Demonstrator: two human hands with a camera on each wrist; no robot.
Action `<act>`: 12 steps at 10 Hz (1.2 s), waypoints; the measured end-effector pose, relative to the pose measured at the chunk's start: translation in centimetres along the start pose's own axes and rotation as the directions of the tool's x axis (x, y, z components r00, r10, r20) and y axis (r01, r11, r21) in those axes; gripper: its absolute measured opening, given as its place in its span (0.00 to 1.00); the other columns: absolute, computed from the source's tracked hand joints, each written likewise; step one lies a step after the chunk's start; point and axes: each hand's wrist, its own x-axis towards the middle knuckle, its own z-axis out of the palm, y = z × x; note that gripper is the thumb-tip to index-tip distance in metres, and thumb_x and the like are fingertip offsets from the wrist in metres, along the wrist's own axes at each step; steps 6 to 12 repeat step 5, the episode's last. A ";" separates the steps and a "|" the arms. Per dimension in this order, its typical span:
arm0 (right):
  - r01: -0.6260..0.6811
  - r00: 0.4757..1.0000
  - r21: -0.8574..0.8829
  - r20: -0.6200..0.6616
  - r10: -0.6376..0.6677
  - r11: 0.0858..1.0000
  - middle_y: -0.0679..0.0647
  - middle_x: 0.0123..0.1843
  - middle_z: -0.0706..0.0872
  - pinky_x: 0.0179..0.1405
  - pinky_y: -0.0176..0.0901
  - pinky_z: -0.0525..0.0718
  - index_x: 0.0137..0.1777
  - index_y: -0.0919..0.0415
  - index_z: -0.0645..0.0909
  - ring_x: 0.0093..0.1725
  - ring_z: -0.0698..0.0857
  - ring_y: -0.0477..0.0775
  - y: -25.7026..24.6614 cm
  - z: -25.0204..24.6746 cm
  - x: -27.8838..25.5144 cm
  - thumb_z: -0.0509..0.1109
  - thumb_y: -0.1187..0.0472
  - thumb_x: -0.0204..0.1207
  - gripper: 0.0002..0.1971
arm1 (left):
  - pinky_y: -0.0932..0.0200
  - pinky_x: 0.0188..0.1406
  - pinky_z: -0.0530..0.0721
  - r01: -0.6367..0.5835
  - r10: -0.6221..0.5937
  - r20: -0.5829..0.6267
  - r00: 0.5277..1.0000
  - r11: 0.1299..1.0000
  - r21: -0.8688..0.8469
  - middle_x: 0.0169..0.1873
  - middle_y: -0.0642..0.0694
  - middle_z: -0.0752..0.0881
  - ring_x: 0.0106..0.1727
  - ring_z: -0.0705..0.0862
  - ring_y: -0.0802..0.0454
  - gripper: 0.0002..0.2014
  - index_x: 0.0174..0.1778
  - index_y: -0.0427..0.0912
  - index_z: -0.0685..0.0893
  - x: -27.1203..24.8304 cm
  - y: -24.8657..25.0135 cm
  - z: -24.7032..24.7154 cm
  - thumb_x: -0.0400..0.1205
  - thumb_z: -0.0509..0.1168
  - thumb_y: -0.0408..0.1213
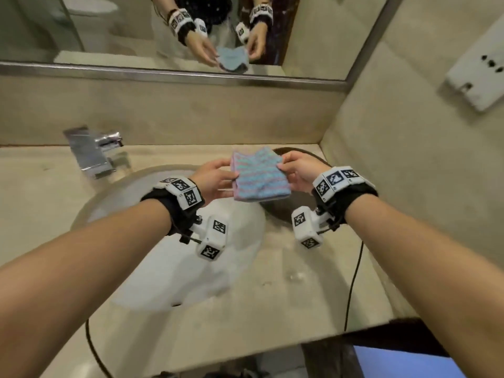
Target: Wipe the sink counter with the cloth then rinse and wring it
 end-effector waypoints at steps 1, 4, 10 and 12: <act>0.014 0.994 0.013 -0.107 -0.013 1.000 0.54 0.31 0.76 0.21 0.32 0.80 0.33 0.56 0.69 0.29 0.79 0.49 0.7 -5.4 1.4 0.60 0.74 0.80 0.16 | 0.65 0.26 0.88 0.016 -0.017 0.015 1.000 0.999 0.030 0.45 0.44 0.86 0.33 0.89 0.56 0.17 0.62 0.44 0.76 3.4 -0.1 5.4 0.82 0.57 0.22; -0.068 0.962 0.001 -0.266 0.066 0.998 0.67 0.54 0.87 0.53 0.46 0.87 0.42 0.54 0.73 0.46 0.90 0.54 2.4 -12.4 5.3 0.60 0.69 0.82 0.10 | 0.60 0.33 0.78 0.079 -0.073 -0.058 0.996 0.990 0.114 0.37 0.44 0.83 0.31 0.80 0.52 0.20 0.71 0.39 0.70 10.9 -1.1 11.4 0.82 0.59 0.24; -0.167 0.931 -0.139 -0.348 0.110 0.976 0.63 0.61 0.80 0.71 0.56 0.76 0.70 0.60 0.73 0.58 0.81 0.58 4.2 -13.3 6.9 0.63 0.59 0.82 0.18 | 0.61 0.30 0.72 0.200 -0.136 -0.256 0.957 0.949 0.243 0.33 0.45 0.80 0.29 0.75 0.53 0.15 0.66 0.40 0.72 12.1 -3.1 10.3 0.83 0.60 0.29; -0.167 0.931 -0.139 -0.348 0.110 0.976 0.63 0.61 0.80 0.71 0.56 0.76 0.70 0.60 0.73 0.58 0.81 0.58 4.2 -13.3 6.9 0.63 0.59 0.82 0.18 | 0.61 0.30 0.72 0.200 -0.136 -0.256 0.957 0.949 0.243 0.33 0.45 0.80 0.29 0.75 0.53 0.15 0.66 0.40 0.72 12.1 -3.1 10.3 0.83 0.60 0.29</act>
